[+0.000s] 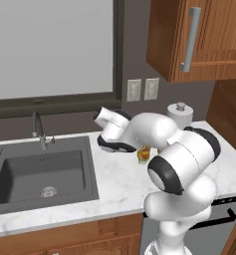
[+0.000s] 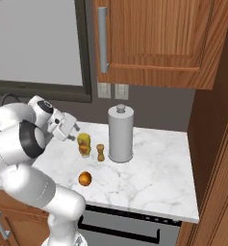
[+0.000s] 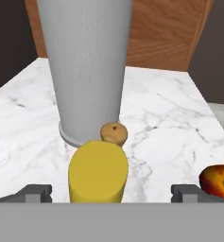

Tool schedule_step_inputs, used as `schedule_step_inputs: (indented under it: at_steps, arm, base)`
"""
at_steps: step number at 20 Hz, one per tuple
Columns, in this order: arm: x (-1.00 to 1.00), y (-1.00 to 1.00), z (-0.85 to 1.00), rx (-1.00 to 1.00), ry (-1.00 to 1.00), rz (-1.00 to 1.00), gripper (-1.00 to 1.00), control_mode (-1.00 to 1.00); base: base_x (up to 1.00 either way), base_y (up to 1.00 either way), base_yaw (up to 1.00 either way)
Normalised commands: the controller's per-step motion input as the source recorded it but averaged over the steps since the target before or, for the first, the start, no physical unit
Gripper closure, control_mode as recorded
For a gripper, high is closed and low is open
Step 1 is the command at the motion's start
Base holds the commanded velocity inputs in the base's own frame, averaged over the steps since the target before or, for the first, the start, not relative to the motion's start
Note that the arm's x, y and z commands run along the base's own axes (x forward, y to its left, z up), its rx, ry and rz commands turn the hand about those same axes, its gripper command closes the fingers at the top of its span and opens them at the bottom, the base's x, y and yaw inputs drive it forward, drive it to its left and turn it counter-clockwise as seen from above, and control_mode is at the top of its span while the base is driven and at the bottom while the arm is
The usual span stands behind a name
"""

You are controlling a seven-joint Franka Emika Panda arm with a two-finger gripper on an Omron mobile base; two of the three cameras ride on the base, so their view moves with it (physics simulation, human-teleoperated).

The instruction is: There are various items on the counter. Only move the condiments/shakers into the cabinet.

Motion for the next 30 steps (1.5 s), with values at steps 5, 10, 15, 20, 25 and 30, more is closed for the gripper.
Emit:
schedule_step_inputs:
  at_steps: [5, 10, 15, 20, 25, 30]
  arm:
    - [0.23, 0.00, -0.26, -0.01, 0.00, 0.00, -1.00, -1.00]
    - [0.05, -0.01, -0.25, -0.01, 0.00, 0.00, -1.00, -1.00]
    - [0.00, -0.15, -0.11, -0.01, 0.00, 0.00, -1.00, -1.00]
    - [0.00, -0.32, -0.02, -0.02, 0.00, 0.00, -1.00, -1.00]
    - [0.00, -0.35, 0.00, -0.03, 0.00, 0.00, -1.00, -1.00]
    - [-0.04, -0.09, -0.01, -0.02, 0.01, 0.00, 1.00, -1.00]
  base:
    - [0.00, 0.00, 0.00]
    - [0.00, 0.00, 0.00]
    - [0.00, 0.00, 0.00]
    - [0.00, 0.00, 0.00]
    - [0.00, 0.00, 0.00]
    - [0.00, 0.00, 0.00]
